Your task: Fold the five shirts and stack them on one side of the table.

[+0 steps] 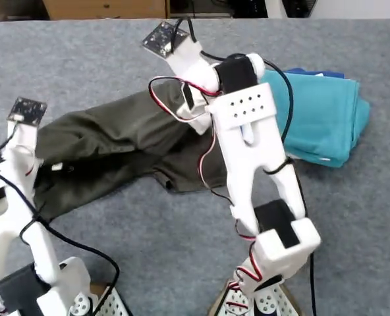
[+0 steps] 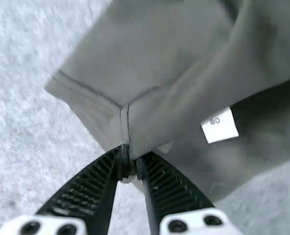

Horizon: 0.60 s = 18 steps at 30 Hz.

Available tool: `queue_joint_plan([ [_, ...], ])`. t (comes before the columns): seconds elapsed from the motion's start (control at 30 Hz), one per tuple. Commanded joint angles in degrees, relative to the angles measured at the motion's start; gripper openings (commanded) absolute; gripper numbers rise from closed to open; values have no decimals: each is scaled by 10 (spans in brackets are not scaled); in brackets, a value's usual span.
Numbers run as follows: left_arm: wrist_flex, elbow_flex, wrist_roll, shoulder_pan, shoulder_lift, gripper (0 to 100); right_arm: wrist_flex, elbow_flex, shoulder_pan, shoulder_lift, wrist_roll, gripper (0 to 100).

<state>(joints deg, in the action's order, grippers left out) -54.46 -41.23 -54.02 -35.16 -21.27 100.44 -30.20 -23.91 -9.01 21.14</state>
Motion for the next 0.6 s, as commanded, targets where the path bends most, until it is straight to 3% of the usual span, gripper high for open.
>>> queue_joint_plan([
  [0.0,-34,-2,-42,-20,-54,18,11,6,-7,59,2,1],
  [0.13,-52,-44,-50,9,-102,18,-23,44,-1,38,1,1],
  [0.27,25,-112,-47,38,-102,18,-77,115,12,-17,1,1],
  [0.43,135,-164,-51,28,-101,18,-127,195,32,-44,5,1],
  [0.57,112,-120,-54,-9,-101,18,-116,211,61,-30,18,1],
])
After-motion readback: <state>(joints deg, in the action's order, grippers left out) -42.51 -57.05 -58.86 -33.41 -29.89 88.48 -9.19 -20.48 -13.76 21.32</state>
